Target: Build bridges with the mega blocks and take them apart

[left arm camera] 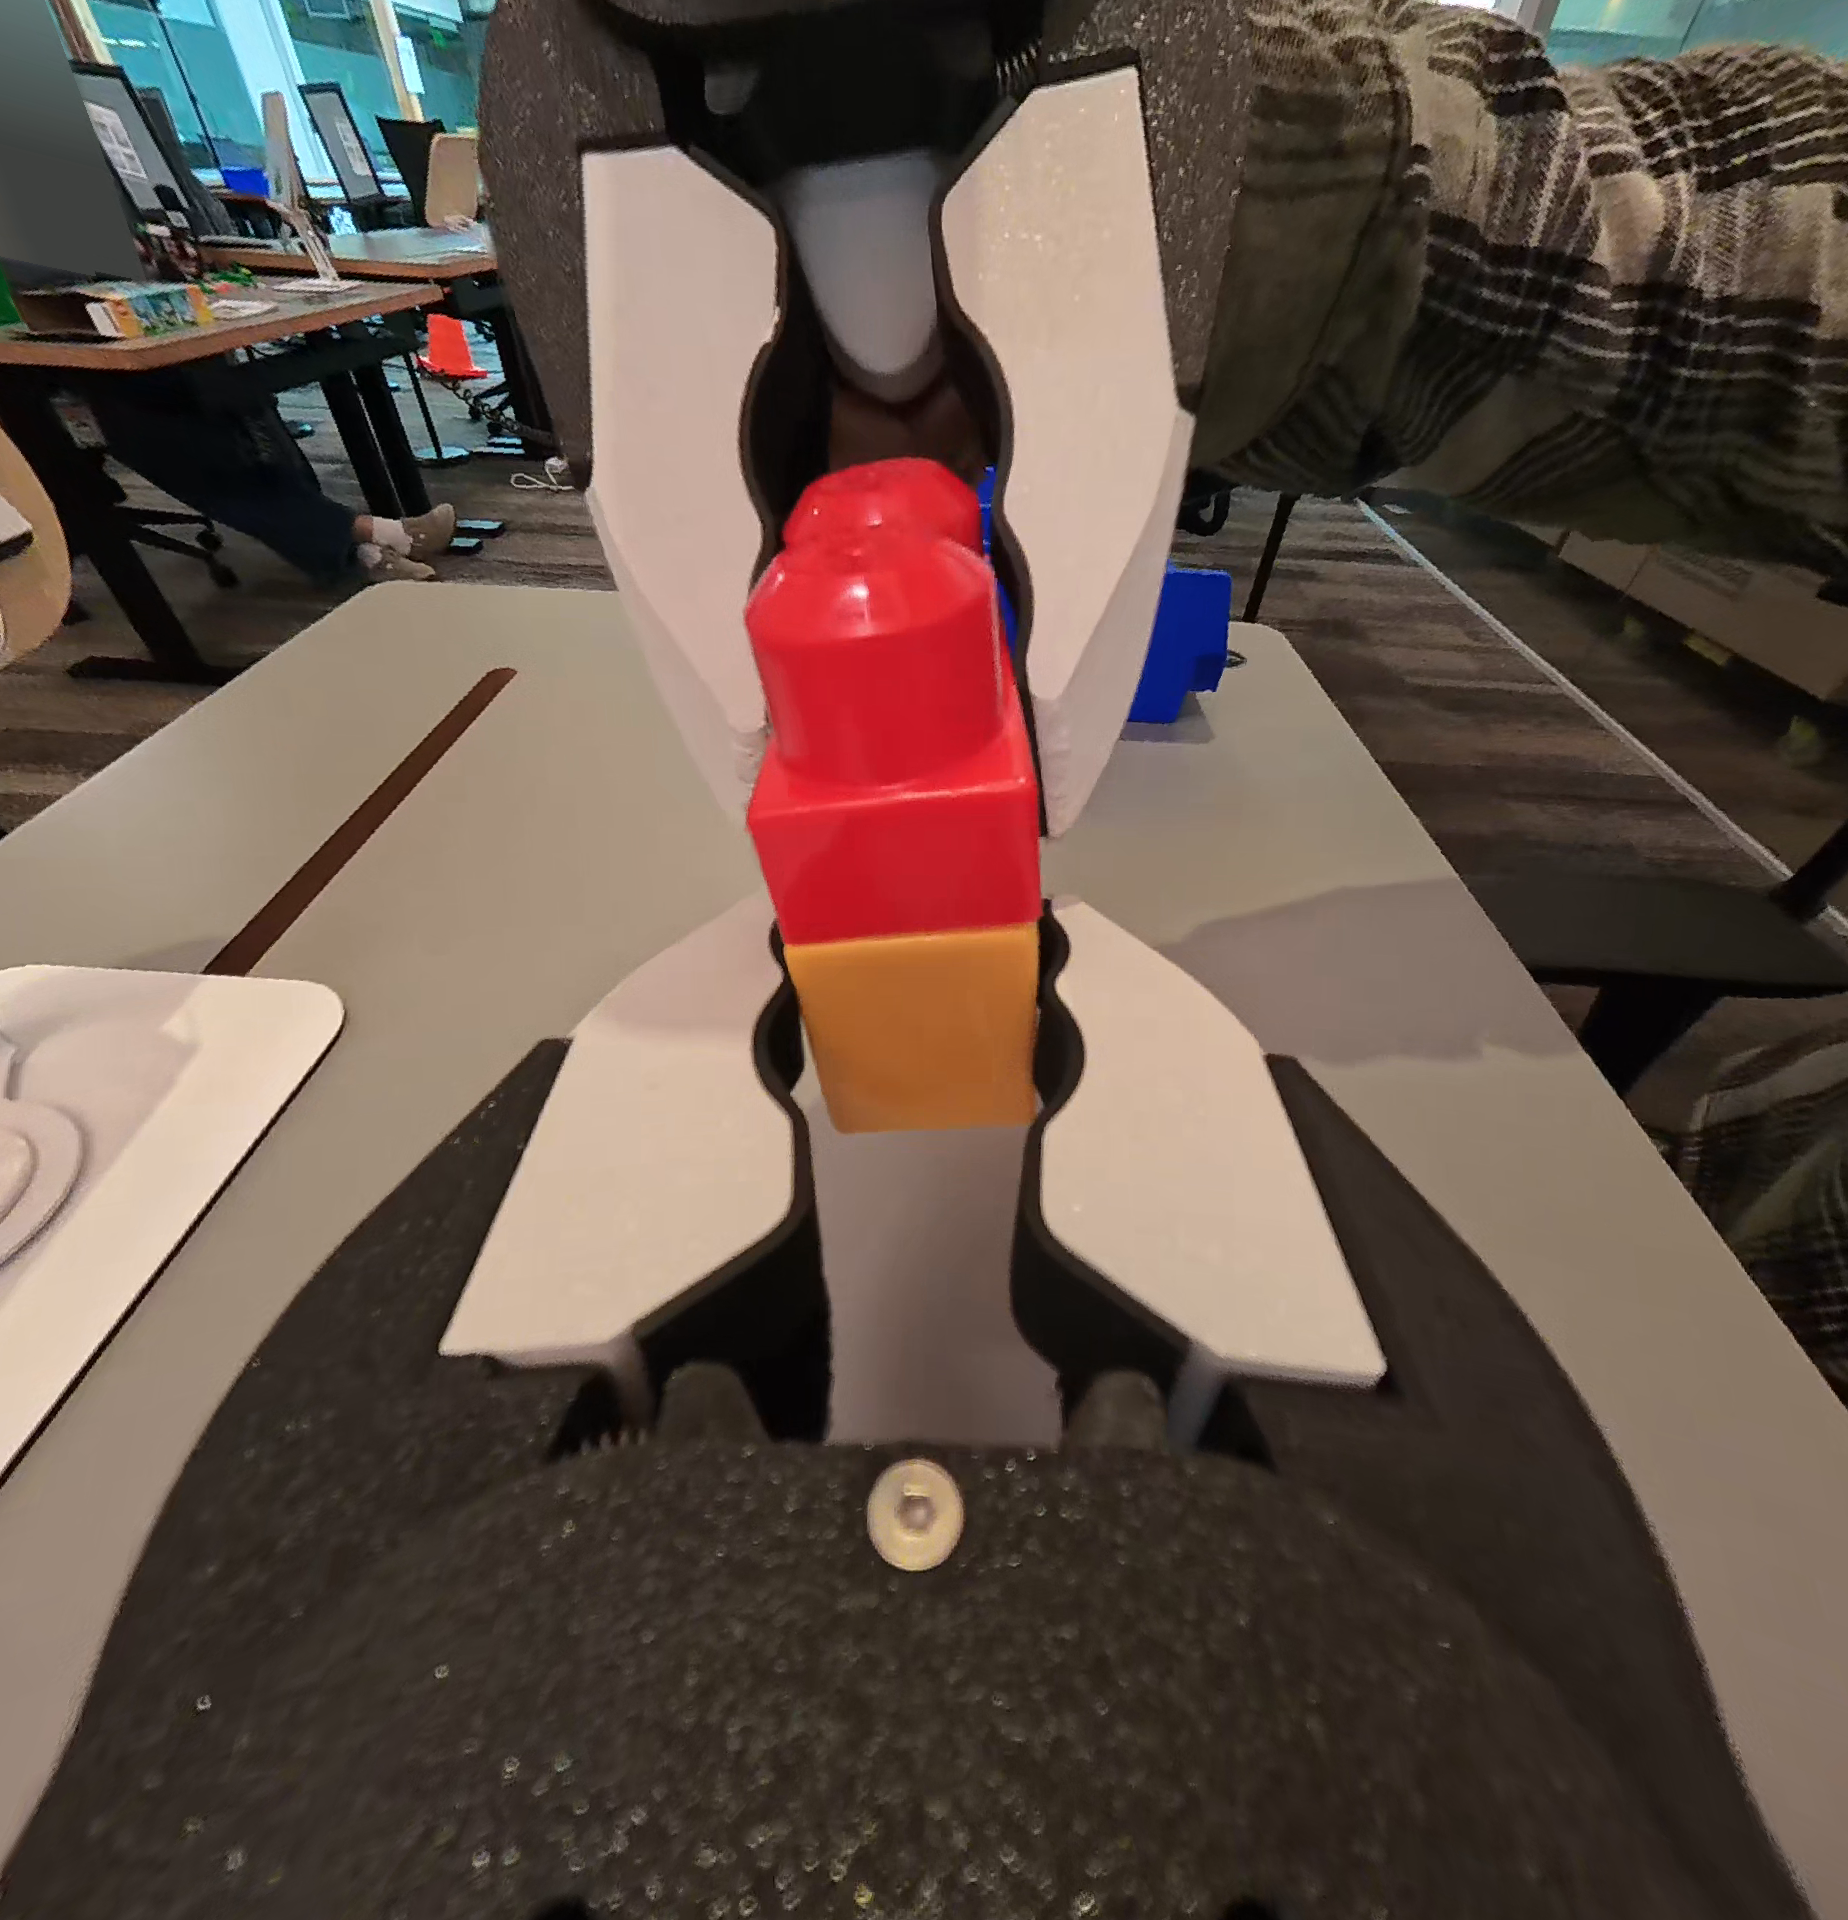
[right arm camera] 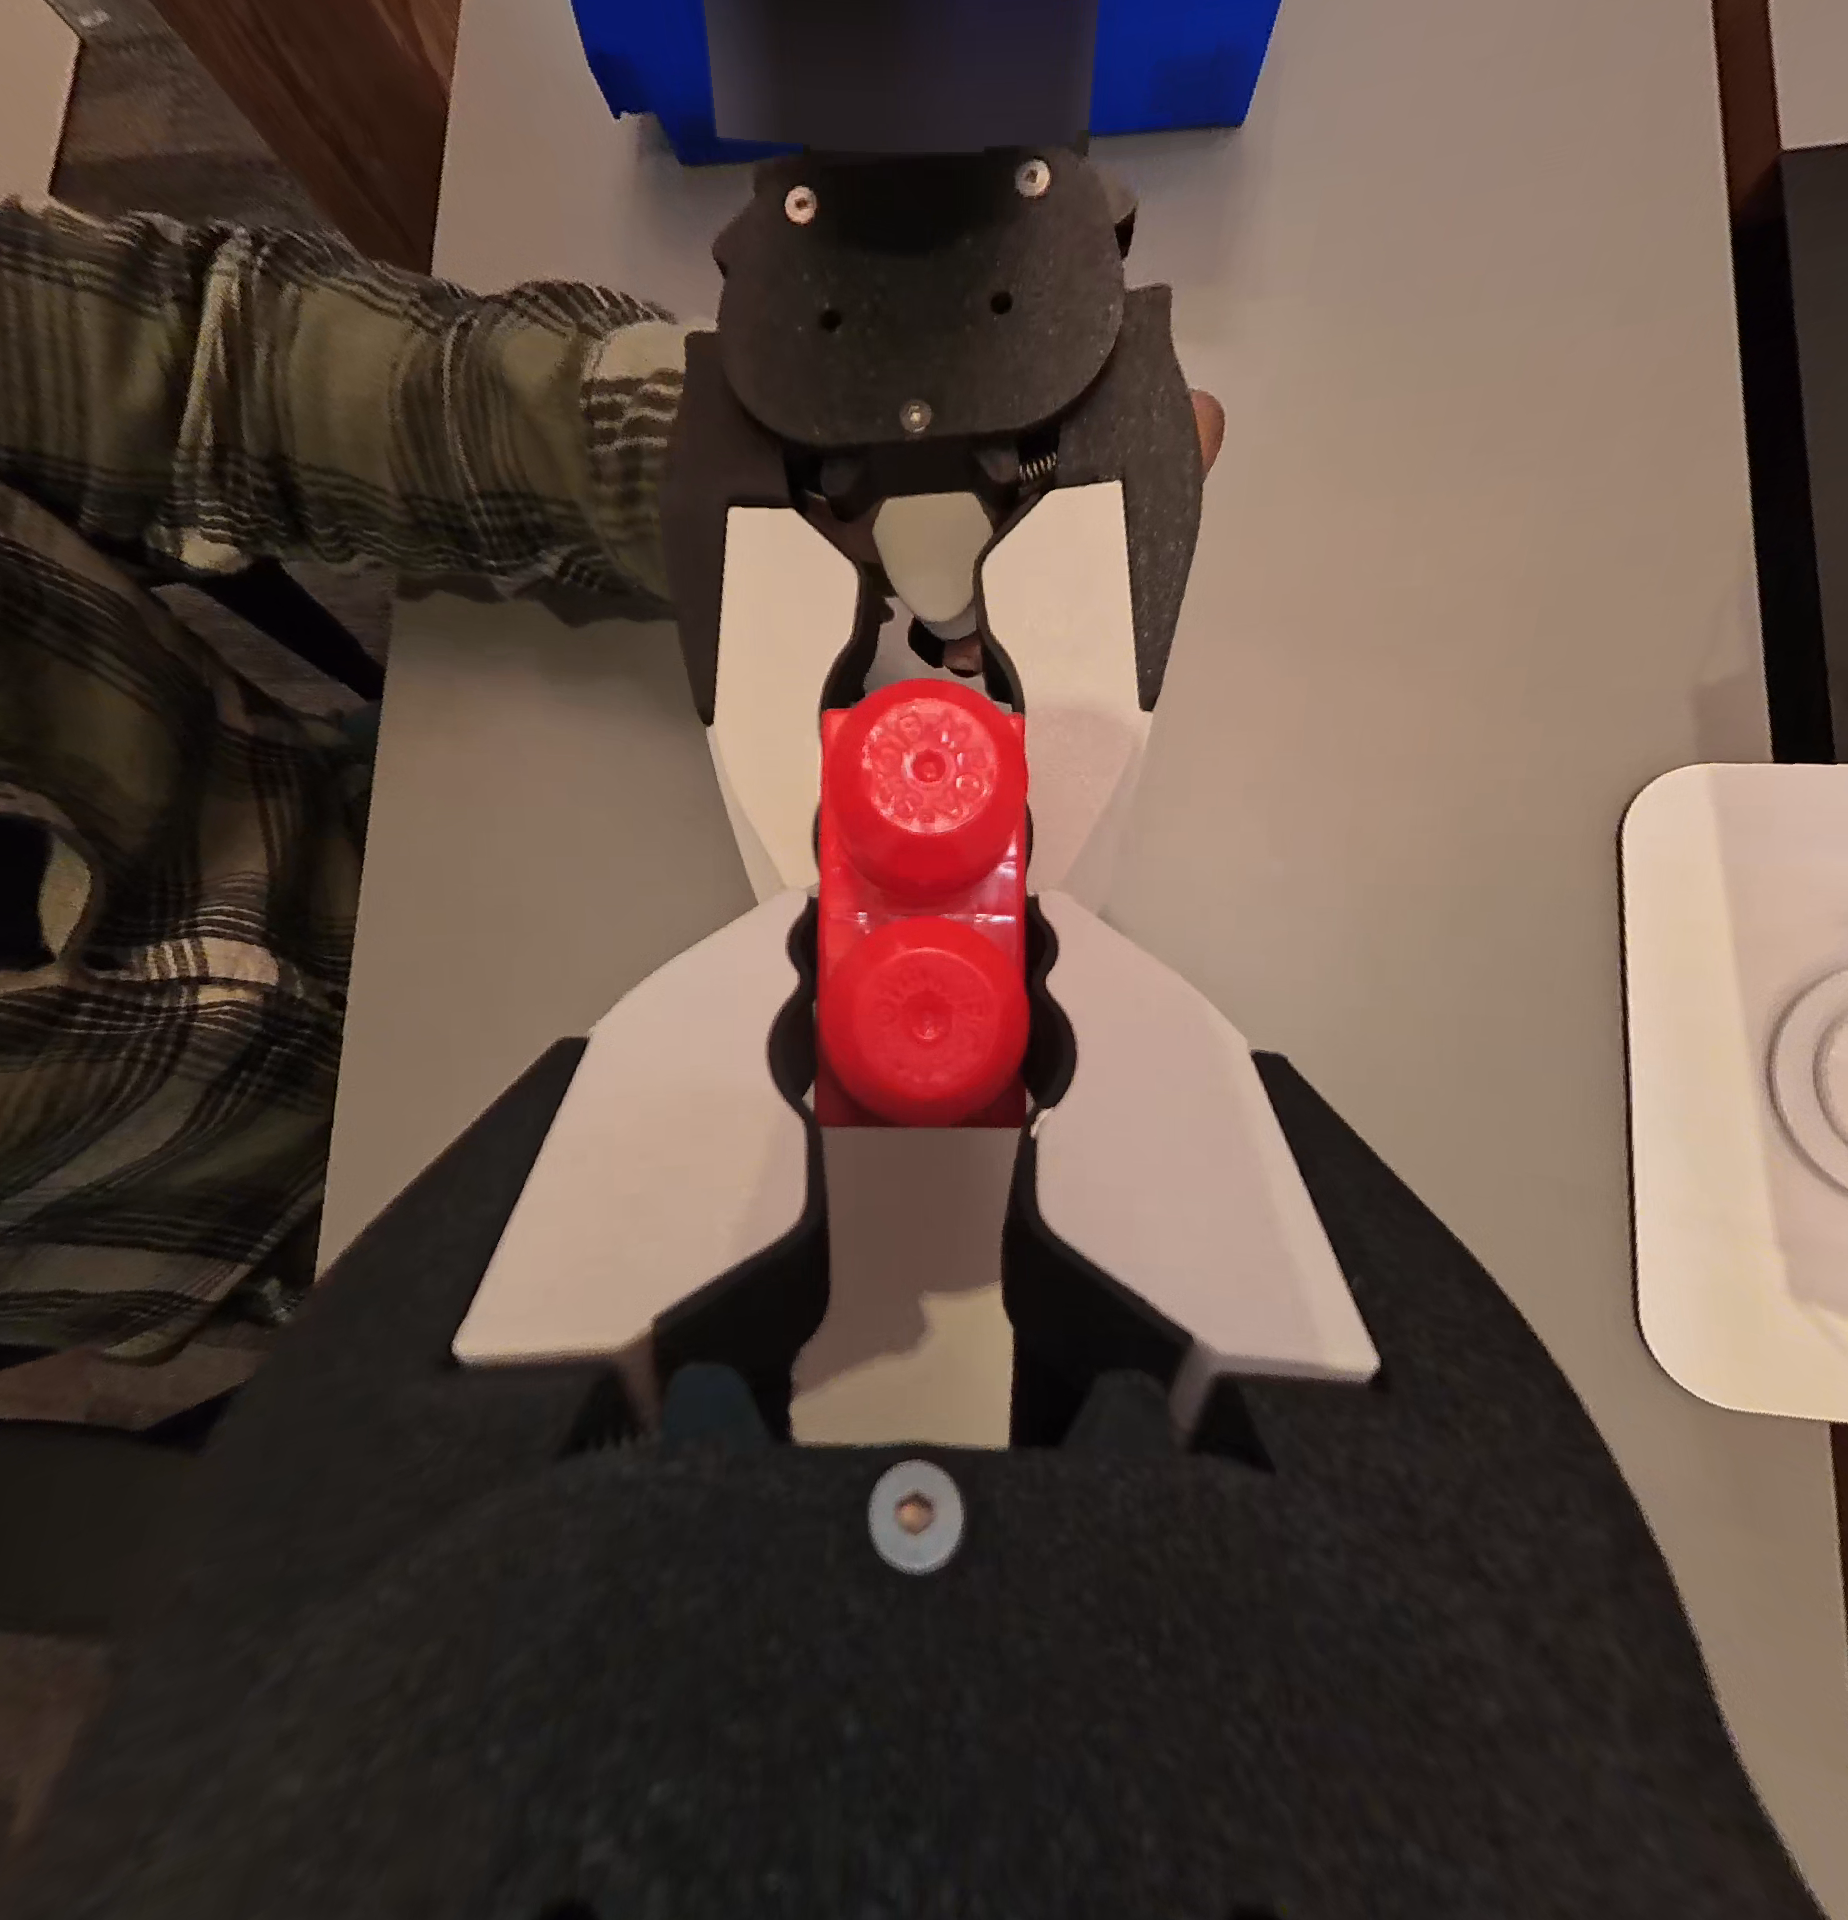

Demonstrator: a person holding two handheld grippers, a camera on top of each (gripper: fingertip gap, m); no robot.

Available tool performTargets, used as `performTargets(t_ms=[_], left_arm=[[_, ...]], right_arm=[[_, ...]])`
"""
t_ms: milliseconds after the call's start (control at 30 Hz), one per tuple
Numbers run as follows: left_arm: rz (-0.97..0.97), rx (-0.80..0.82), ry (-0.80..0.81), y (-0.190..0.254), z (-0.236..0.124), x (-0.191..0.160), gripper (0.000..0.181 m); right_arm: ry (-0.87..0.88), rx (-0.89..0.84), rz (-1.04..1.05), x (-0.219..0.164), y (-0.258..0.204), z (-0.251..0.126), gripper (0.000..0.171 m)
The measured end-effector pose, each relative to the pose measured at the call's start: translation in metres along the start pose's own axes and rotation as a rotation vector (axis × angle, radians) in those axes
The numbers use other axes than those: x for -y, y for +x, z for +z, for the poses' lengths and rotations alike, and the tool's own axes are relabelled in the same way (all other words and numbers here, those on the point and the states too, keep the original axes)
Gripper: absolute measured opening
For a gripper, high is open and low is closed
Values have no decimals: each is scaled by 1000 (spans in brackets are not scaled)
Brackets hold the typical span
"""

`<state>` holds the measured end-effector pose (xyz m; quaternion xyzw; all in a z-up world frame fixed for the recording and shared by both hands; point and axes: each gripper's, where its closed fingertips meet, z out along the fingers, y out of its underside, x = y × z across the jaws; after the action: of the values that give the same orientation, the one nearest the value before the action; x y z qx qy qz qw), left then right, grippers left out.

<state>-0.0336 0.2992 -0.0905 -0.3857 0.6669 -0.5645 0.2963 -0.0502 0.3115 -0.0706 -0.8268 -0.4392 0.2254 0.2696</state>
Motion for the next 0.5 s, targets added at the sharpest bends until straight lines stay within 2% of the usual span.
performTargets(t_ms=[200,333,500], left_arm=[[-42,-38,32,3,-2,4,40],[-129,-85,97,3,-11,11,40],[-200,-119,172,-2,-23,17,40]], right_arm=[[6,-29,-54,5,-1,-2,36],[94,-93,-151,14,-1,-17,54],[121,-205,-208,11,5,-38,68]])
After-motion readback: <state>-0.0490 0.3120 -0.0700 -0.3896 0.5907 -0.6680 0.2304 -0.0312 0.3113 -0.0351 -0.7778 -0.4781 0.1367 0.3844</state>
